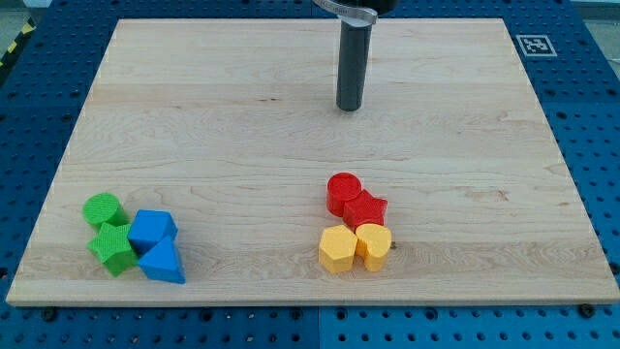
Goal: Separate the red blocks from the yellow blocks
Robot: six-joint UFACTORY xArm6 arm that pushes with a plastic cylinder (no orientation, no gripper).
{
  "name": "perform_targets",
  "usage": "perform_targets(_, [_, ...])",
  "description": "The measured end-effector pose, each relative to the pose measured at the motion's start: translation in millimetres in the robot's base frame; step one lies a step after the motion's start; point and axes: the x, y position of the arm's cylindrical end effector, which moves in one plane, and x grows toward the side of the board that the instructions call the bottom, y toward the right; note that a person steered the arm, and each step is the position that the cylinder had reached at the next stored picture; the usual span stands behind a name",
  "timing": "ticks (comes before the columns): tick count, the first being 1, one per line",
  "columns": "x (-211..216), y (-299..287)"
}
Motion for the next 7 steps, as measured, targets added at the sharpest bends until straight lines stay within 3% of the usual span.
perform_targets(1, [2,-6])
perform_targets(3, [40,-92])
perform_targets(4, [41,-56])
perform_targets(5, [63,38])
perform_targets(6, [128,79])
perform_targets(7, [161,84])
